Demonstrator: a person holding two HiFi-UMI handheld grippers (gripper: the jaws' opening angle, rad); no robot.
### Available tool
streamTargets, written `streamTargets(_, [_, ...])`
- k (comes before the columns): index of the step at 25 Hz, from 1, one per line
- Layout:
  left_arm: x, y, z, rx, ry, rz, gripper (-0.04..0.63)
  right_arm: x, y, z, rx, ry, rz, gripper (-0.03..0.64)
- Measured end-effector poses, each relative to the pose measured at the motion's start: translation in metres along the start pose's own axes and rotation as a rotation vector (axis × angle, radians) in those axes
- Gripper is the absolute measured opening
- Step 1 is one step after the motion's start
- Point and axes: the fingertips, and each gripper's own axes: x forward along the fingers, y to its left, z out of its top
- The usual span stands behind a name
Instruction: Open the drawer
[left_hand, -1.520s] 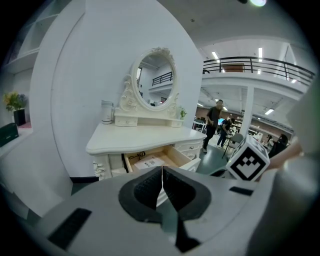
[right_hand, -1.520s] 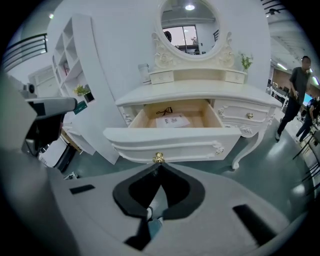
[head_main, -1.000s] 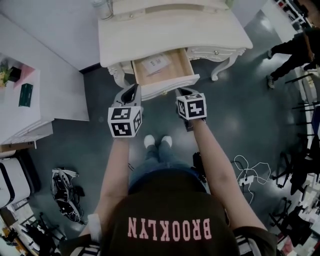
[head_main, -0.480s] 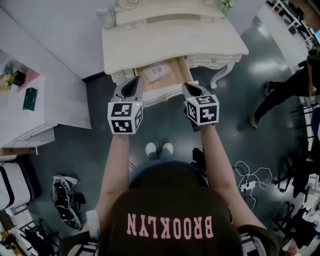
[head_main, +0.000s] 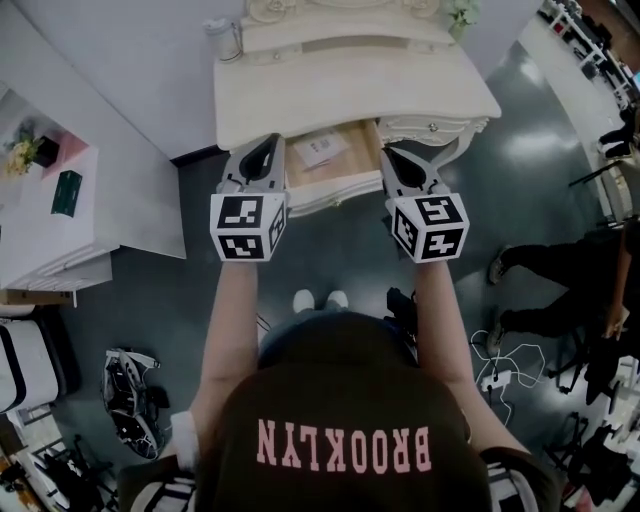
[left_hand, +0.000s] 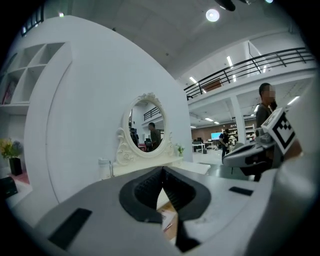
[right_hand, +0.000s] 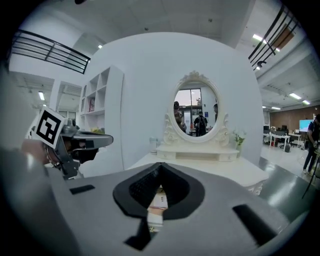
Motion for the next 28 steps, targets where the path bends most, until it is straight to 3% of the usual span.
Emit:
streamTargets(11, [-0.002,0.003,0.059,0.056,-0.131,0.003,0.005,-0.027,-0.011,0.081,-0.166,-0.204,-0.077,-0.005])
streamTargets(20, [0.005,0.008,0.063,0.047,-0.137,0.019,0.005,-0.03,-0.02,0.087,-0.126,-0.245,-0.084,-0.005])
streamTargets(28, [0.004,0.007,0.066,0.051,-0.144,0.03,0.005,-0.031,-0.02,0.084,-0.16,-0.245,-0.089,-0.005])
